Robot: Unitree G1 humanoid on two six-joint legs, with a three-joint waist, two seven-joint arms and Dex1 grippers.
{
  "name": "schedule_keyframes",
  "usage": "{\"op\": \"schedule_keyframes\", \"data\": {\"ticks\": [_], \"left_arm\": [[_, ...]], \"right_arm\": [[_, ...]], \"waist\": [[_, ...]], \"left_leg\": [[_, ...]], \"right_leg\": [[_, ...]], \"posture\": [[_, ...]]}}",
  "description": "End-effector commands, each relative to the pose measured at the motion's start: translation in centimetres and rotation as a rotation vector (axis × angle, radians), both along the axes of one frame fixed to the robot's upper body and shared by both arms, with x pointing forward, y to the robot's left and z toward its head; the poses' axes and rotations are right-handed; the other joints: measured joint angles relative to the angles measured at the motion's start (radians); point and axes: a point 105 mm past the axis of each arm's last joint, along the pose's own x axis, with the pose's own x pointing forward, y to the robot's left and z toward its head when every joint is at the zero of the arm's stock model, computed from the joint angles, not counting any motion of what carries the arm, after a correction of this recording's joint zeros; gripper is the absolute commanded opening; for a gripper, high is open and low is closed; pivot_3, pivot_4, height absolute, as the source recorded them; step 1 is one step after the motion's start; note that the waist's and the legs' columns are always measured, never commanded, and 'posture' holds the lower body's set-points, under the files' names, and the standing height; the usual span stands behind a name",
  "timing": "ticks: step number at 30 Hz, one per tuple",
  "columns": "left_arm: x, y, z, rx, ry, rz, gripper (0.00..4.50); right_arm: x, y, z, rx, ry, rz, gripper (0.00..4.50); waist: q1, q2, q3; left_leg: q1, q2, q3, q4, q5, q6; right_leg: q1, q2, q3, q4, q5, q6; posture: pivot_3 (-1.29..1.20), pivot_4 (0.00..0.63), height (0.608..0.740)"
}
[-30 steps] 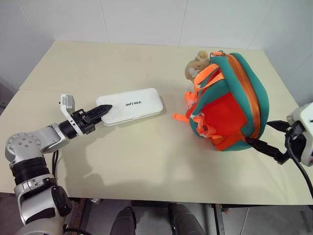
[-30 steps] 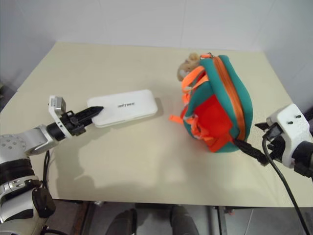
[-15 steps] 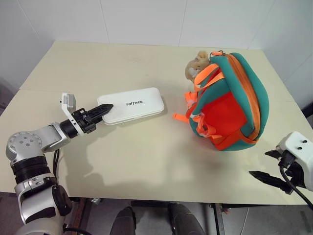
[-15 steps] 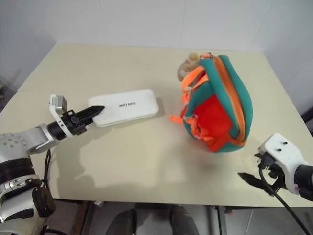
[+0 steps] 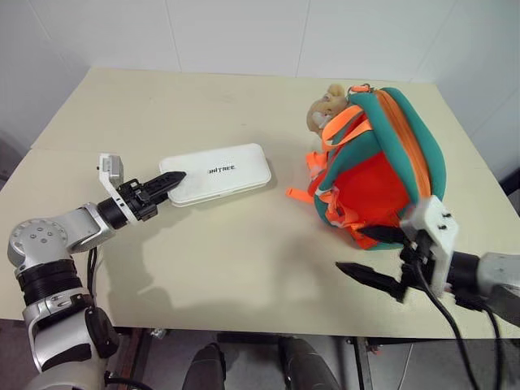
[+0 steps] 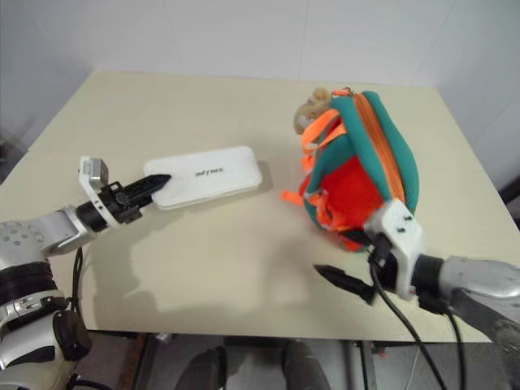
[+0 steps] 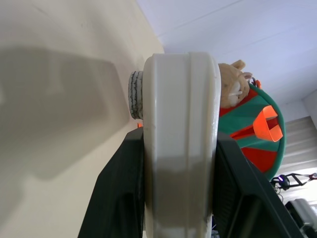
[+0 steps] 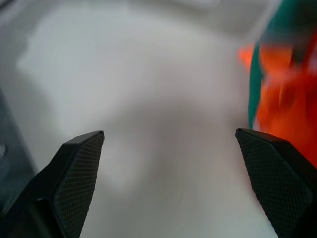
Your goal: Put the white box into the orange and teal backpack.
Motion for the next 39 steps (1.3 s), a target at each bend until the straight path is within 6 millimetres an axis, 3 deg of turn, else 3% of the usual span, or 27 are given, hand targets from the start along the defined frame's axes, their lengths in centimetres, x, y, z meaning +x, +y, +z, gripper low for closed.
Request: {"op": "schedule_keyframes", "data": {"ticks": [1, 8, 18, 31, 34, 39], "left_arm": [[-0.6, 0.8, 1.8, -0.004, -0.071, 0.01, 1.32], [-1.0, 1.5, 2.0, 0.006, -0.076, 0.033, 1.32], [-1.6, 1.8, 2.1, 0.017, -0.081, 0.051, 1.32], [-2.0, 1.9, 2.1, 0.017, -0.089, 0.063, 1.32], [-2.2, 2.0, 2.0, 0.017, -0.09, 0.067, 1.32], [-2.4, 2.1, 1.9, 0.016, -0.091, 0.072, 1.32]], "right_arm": [[1.9, 1.1, 0.7, 0.041, -0.091, -0.073, 4.5], [5.2, 1.7, 0.1, 0.086, -0.146, -0.23, 4.5], [9.6, 1.3, 1.5, 0.207, -0.279, -0.465, 4.5], [12.1, 1.2, 3.8, 0.334, -0.396, -0.575, 4.5], [12.3, 1.1, 4.1, 0.353, -0.403, -0.585, 3.92], [12.2, 1.5, 4.1, 0.359, -0.409, -0.563, 2.24]], "waist": [[0.0, 0.0, 0.0], [0.002, 0.0, 0.0], [-0.003, -0.001, 0.0], [-0.004, -0.001, 0.0], [-0.005, -0.001, 0.0], [-0.005, -0.001, 0.0]], "left_leg": [[0.0, 0.0, 0.0, 0.0, 0.0, 0.0], [-0.001, 0.0, 0.0, -0.001, 0.0, 0.0], [-0.001, 0.0, 0.0, -0.001, 0.0, 0.0], [-0.001, 0.0, 0.0, -0.001, 0.0, 0.0], [-0.001, 0.0, 0.0, -0.001, 0.0, -0.001], [-0.001, 0.0, 0.0, -0.001, 0.0, -0.001]], "right_leg": [[0.0, 0.0, 0.0, 0.0, 0.0, 0.0], [-0.002, 0.0, 0.0, 0.0, 0.0, 0.0], [-0.002, 0.0, 0.0, 0.002, 0.0, -0.001], [-0.002, 0.0, 0.0, 0.002, 0.0, -0.001], [-0.002, 0.0, 0.0, 0.002, 0.0, -0.001], [-0.002, 0.0, 0.0, 0.002, 0.0, -0.001]], "posture": [[0.0, 0.15, 0.74], [0.0, 0.15, 0.74], [0.0, 0.15, 0.74], [0.0, 0.15, 0.74], [0.0, 0.15, 0.74], [0.0, 0.15, 0.74]]}}
